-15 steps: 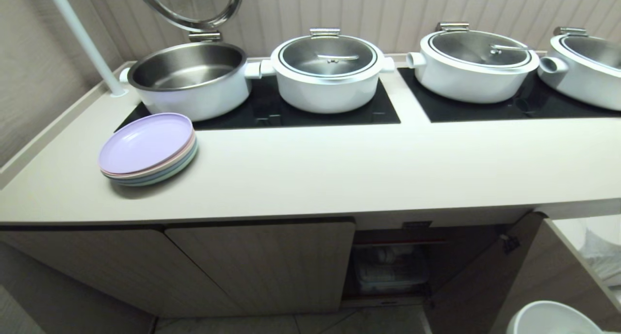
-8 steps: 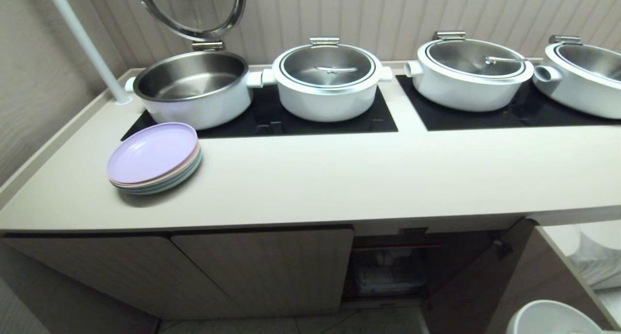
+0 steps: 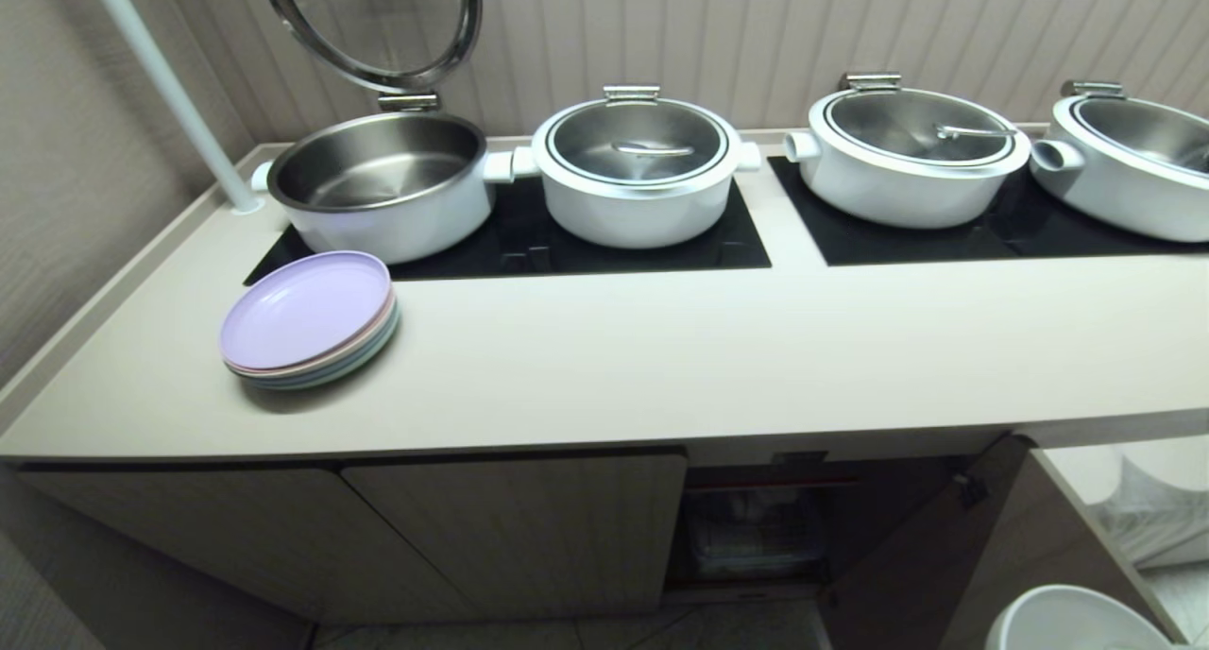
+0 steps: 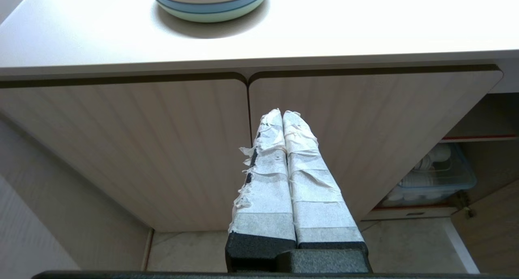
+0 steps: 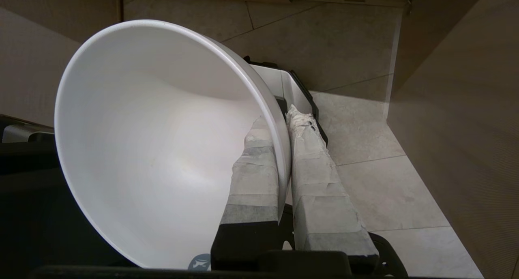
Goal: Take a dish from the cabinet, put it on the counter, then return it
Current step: Place it on the table
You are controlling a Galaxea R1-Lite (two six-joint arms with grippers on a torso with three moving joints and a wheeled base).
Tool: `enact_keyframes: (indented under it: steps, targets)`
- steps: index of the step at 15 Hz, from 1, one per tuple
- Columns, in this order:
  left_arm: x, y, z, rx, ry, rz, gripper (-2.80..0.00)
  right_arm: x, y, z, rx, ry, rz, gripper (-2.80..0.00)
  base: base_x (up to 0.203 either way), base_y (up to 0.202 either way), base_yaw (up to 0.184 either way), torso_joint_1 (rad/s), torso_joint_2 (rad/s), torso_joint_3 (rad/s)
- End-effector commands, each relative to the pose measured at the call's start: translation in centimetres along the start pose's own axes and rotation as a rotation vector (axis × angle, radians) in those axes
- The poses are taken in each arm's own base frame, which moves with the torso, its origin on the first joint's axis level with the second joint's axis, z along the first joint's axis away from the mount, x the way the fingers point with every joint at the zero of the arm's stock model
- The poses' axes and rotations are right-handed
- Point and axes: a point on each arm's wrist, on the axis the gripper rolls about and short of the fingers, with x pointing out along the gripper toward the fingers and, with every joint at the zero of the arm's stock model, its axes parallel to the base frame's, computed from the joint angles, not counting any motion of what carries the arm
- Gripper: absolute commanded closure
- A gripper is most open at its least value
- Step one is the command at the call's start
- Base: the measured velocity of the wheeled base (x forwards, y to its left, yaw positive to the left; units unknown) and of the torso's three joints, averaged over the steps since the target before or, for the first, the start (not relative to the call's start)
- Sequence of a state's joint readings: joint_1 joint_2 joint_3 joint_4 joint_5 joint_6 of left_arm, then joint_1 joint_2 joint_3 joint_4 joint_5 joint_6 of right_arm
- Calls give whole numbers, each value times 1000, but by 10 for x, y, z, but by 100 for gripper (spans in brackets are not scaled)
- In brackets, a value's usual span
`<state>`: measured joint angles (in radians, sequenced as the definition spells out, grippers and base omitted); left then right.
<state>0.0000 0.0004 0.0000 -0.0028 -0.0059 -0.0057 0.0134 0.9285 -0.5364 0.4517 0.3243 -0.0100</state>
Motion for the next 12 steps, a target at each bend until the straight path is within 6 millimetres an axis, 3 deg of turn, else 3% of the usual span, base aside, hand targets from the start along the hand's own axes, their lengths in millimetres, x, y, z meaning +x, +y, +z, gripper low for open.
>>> enact_keyframes:
  steps: [1,12]
  targets:
    - [0,0,0,0,-1,0,0,1,0,0,2,7,3,0,0,0,0,0,0,0]
    - [0,0,0,0,-1,0,0,9,-4,14,15,26,1,0,0,0,0,0,0,0]
